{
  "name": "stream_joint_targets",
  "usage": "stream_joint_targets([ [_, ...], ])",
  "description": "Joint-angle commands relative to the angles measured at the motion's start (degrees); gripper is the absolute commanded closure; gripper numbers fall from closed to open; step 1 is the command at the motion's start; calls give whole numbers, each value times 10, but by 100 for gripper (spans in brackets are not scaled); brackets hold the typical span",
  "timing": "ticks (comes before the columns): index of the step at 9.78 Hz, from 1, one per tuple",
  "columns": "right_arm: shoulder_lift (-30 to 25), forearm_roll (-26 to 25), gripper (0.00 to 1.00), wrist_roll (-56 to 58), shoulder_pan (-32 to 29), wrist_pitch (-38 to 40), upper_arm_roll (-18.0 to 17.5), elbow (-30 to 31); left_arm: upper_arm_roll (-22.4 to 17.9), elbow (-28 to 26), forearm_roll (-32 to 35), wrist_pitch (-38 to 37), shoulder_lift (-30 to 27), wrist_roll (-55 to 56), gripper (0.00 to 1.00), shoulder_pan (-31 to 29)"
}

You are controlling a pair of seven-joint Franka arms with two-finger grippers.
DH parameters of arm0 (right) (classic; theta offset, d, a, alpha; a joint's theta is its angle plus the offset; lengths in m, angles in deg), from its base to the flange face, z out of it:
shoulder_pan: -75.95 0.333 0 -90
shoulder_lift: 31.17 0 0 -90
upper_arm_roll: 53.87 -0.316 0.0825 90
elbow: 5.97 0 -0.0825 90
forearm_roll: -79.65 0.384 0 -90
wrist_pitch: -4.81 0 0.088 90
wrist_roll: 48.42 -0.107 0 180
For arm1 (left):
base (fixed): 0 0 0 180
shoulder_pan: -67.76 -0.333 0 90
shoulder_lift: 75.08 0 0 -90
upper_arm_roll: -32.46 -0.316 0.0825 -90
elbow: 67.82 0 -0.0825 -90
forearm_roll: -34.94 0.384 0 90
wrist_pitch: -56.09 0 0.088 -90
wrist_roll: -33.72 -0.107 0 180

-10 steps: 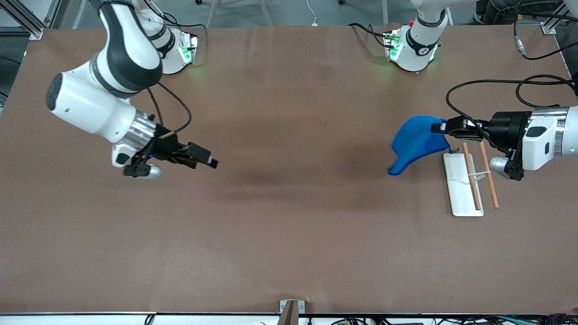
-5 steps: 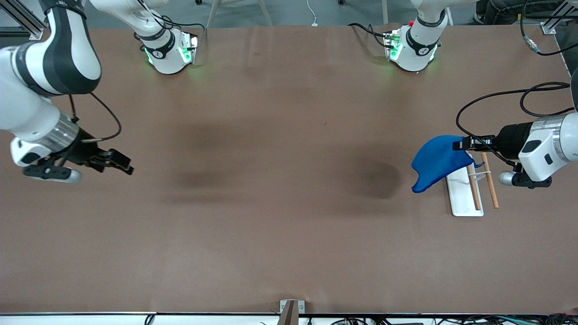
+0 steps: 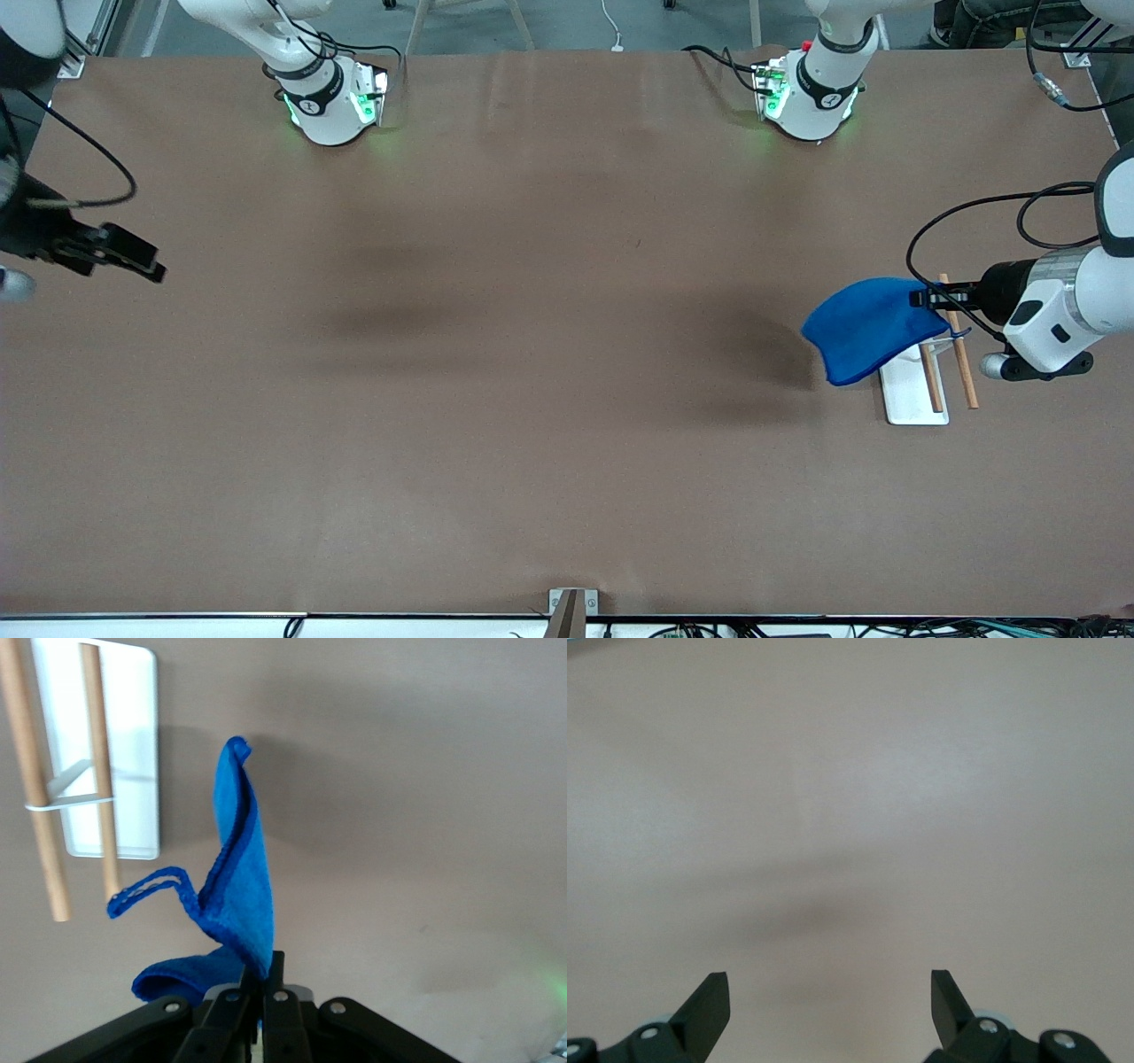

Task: Right arm passes towel to left arm to hang
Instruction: 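Move the towel over the wooden dowels with the left gripper while the right gripper retracts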

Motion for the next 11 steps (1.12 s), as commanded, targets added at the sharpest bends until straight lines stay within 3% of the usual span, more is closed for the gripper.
stream_joint_targets([
  [1, 0, -9, 0, 13, -29, 51, -11, -41, 1, -32, 38, 22, 2, -6, 100, -19],
  [3, 3, -8, 0, 18, -34, 66, -10, -72, 2, -30, 69, 22, 1, -24, 100, -21],
  [6, 6, -18, 0, 18, -22, 83, -11, -61, 1, -23, 119, 21, 1, -89, 100, -35],
  [11, -17, -17, 0, 59, -28, 77, -7, -25, 1, -19, 145, 22, 6, -171, 100, -70],
])
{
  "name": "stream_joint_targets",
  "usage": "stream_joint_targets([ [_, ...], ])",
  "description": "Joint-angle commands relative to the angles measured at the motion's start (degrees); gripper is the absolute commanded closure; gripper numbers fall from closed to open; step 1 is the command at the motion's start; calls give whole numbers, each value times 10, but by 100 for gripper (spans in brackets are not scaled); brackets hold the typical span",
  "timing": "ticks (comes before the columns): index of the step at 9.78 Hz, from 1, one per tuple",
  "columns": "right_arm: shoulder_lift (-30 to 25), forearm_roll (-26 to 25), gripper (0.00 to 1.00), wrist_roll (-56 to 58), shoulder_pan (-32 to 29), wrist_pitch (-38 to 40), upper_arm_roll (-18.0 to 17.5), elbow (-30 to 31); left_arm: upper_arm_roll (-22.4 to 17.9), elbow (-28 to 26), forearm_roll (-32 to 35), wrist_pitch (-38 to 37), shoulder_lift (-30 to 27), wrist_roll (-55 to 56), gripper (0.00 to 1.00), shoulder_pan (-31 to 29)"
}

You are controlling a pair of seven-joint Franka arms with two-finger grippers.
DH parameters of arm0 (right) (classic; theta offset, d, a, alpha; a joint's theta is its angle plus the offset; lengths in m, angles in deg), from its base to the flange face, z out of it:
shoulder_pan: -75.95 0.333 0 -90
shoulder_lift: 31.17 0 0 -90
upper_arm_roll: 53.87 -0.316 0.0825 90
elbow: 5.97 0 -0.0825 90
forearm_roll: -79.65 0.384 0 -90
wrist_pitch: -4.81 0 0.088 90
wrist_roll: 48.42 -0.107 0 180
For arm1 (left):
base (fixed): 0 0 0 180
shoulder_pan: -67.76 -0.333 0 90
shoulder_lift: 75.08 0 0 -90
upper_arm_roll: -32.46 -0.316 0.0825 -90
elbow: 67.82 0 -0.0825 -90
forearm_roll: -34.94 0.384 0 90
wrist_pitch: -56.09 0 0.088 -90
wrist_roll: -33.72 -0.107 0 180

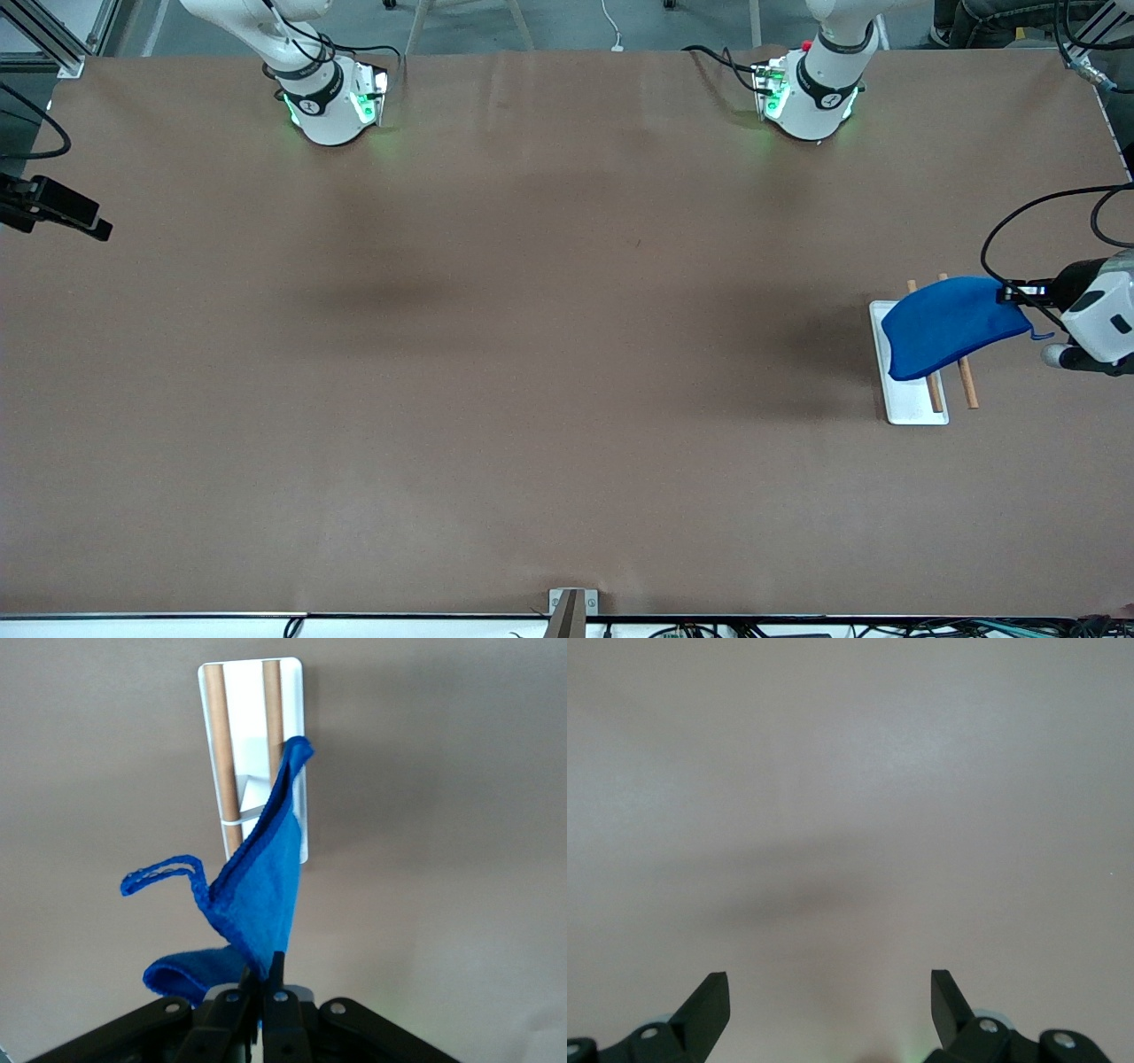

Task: Right arm passes towel to left arm to hang
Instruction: 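Move the towel over the wooden dowels with the left gripper while the right gripper retracts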

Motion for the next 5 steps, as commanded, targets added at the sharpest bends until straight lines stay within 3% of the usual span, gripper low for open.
stream_joint_targets([
  [1, -23, -9, 0, 52, 1, -3, 12, 25, 2, -10, 10, 10, 10, -15, 100, -11],
  [5, -38, -10, 0, 57, 4, -9, 19, 47, 2, -9, 5, 32, 24, -25, 99, -44],
])
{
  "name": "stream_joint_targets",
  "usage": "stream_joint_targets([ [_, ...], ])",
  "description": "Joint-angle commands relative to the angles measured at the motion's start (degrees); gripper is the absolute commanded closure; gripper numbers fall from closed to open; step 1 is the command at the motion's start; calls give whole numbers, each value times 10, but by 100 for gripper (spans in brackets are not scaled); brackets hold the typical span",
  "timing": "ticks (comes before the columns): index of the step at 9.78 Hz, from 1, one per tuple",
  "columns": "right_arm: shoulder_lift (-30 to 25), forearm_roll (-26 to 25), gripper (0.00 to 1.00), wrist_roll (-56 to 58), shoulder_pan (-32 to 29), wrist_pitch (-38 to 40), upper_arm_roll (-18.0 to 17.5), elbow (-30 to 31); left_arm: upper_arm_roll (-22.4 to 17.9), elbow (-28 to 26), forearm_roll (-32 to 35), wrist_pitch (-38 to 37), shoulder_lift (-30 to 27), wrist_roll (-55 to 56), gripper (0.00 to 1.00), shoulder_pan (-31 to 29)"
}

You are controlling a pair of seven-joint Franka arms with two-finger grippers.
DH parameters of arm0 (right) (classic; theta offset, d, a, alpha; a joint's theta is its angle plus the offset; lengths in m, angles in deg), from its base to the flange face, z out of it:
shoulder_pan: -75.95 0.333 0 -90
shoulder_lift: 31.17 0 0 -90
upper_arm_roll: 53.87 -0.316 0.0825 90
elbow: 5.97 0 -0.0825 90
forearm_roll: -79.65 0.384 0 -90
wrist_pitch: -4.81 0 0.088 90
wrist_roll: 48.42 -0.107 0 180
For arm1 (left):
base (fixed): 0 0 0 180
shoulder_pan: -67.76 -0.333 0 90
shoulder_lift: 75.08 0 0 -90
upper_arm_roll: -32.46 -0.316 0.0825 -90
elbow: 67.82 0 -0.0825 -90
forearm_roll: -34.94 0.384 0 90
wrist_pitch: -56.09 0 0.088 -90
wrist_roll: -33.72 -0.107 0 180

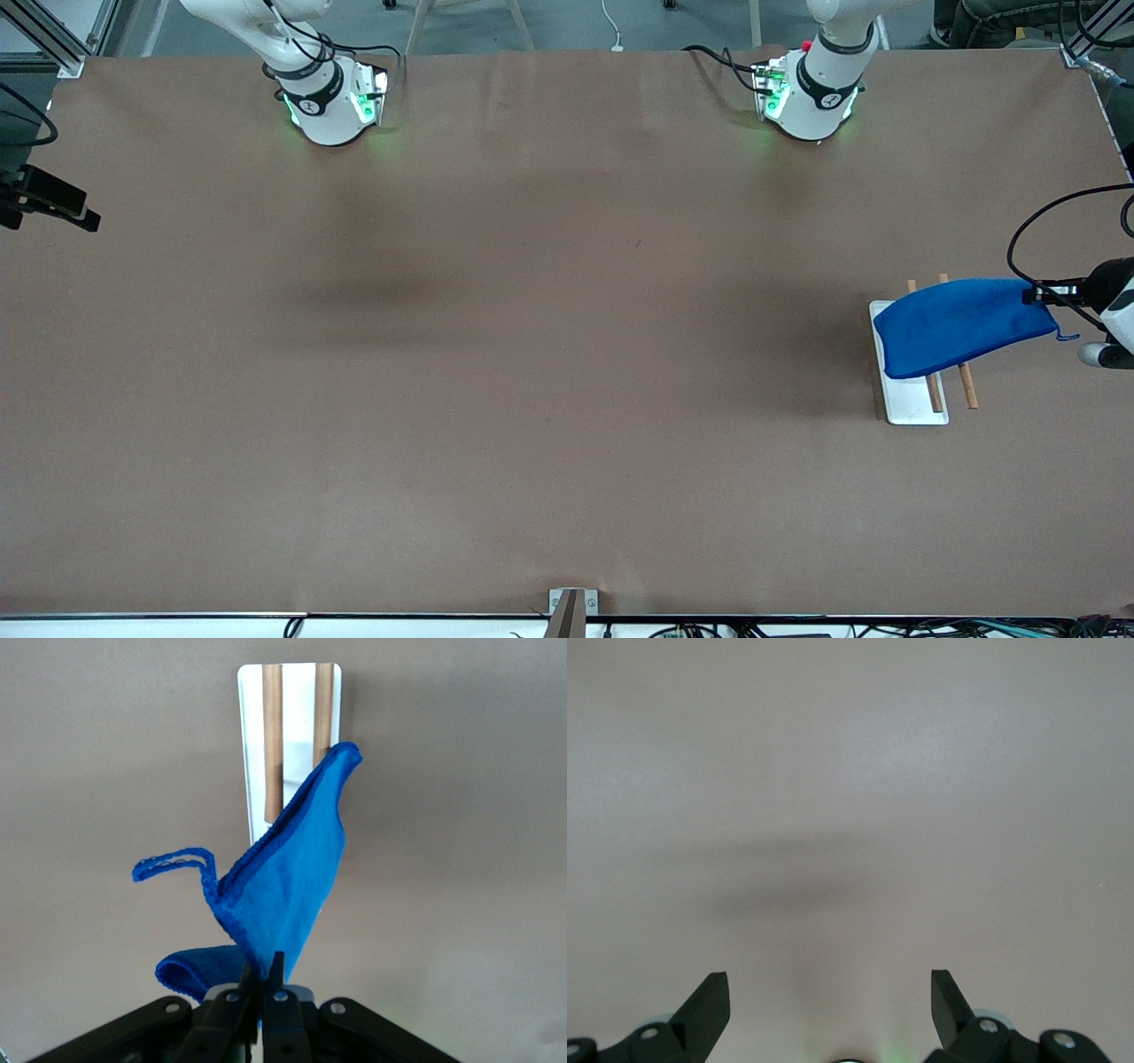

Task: Right arm passes towel to left arm to hang
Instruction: 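Move the towel over the wooden dowels with the left gripper while the right gripper retracts, then lower the towel over the dowels and open the left gripper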

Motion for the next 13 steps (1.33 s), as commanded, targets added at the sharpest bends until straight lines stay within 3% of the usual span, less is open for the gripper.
stream_joint_targets([
  [1, -25, -10, 0, 7, 5, -10, 1, 29, 3, -8, 6, 31, 26, -25, 99, -19],
  [11, -22, -8, 0, 6, 6, -14, -2, 23, 2, 4, 18, 99, 83, -140, 98, -83],
  [12, -22, -8, 0, 6, 6, -14, -2, 23, 2, 4, 19, 99, 86, -140, 90, -83],
  [13, -22, -8, 0, 6, 6, -14, -2, 23, 2, 4, 19, 99, 87, -140, 71, -83],
])
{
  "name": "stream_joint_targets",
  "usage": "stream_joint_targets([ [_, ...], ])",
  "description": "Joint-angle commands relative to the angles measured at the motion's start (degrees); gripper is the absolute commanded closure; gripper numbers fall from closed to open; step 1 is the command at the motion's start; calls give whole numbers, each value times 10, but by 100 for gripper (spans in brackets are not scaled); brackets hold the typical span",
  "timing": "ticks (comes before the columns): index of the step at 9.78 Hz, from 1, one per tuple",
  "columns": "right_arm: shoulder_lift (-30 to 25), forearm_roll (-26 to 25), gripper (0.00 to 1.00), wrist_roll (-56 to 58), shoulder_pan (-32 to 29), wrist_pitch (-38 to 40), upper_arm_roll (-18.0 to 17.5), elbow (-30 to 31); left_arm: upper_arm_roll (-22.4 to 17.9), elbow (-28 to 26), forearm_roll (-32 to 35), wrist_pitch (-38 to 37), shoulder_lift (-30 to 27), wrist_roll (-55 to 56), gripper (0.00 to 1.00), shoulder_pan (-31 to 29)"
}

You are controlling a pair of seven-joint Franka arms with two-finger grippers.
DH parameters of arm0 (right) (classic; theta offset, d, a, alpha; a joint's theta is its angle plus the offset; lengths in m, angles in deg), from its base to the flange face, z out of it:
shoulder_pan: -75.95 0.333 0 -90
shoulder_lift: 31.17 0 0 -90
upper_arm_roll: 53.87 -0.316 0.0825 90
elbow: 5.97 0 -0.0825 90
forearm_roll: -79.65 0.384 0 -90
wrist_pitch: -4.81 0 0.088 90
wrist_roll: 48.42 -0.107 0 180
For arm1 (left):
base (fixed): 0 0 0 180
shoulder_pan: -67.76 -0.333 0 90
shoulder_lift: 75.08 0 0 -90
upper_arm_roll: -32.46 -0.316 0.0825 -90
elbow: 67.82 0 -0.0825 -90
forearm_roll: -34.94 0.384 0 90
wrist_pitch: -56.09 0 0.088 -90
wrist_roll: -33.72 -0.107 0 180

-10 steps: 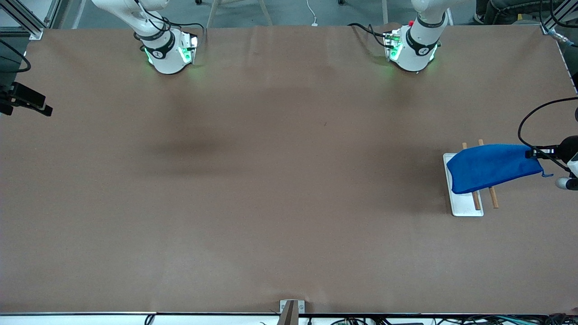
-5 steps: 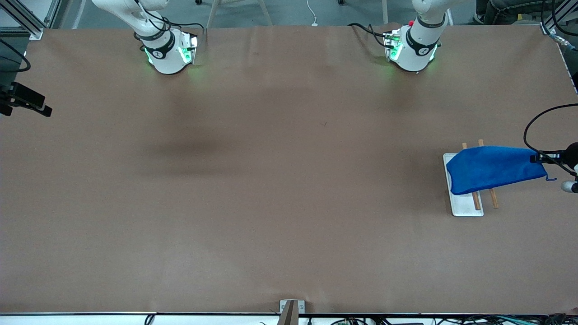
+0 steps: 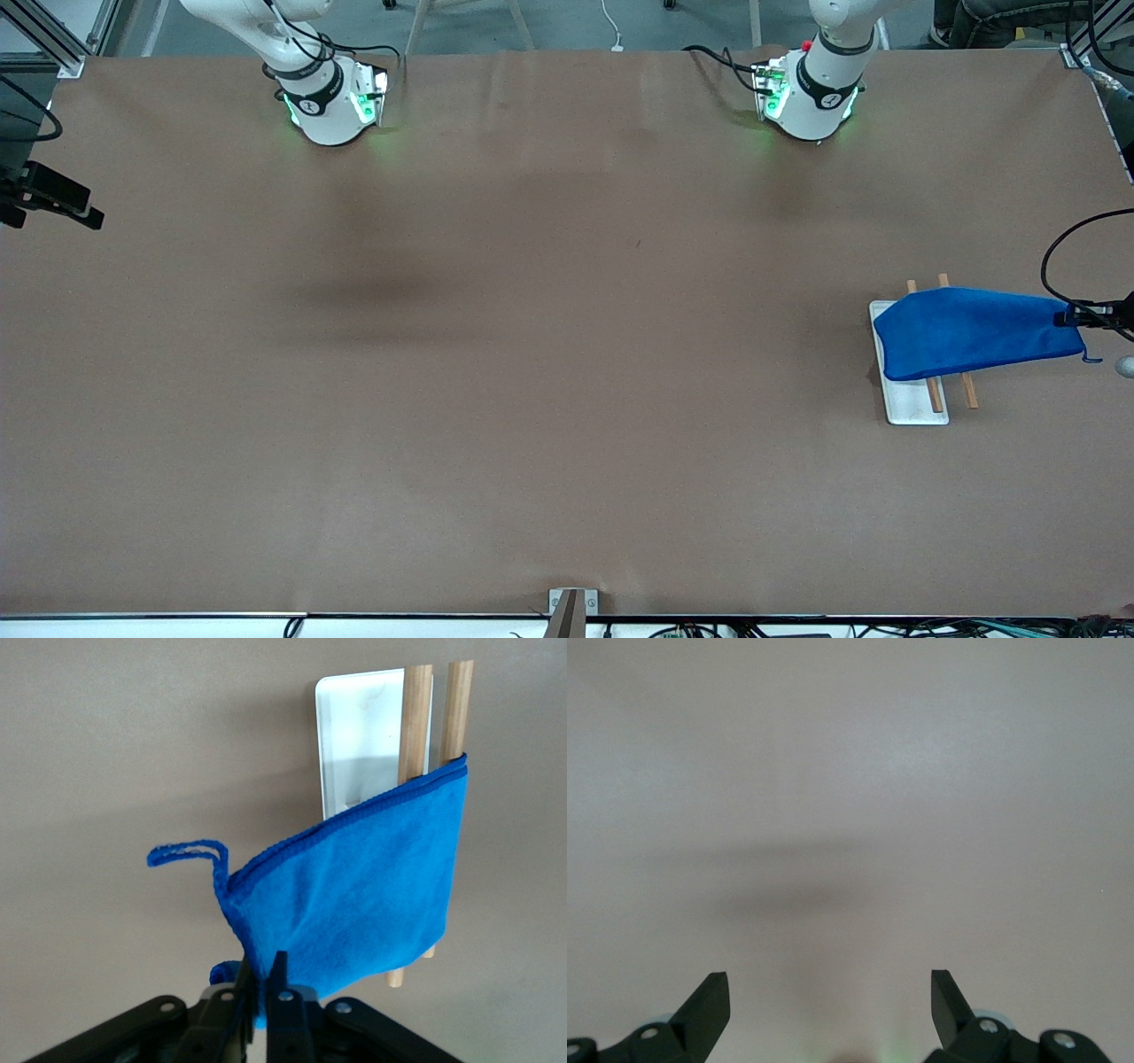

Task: Right arm passes towel to left arm to hang
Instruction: 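Lower the towel over the dowels and open the left gripper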

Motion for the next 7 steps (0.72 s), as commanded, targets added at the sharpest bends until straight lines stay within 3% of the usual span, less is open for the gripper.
stream_joint_targets([
  [1, -17, -8, 0, 5, 3, -6, 0, 17, 2, 4, 12, 9, 21, -7, 48, -1],
  [2, -17, -7, 0, 5, 3, -6, 0, 17, 2, 4, 12, 10, 21, -7, 0, -1],
  [7, -16, -4, 0, 5, 3, -8, 0, 17, 24, 29, 12, 2, -23, -2, 0, 5],
])
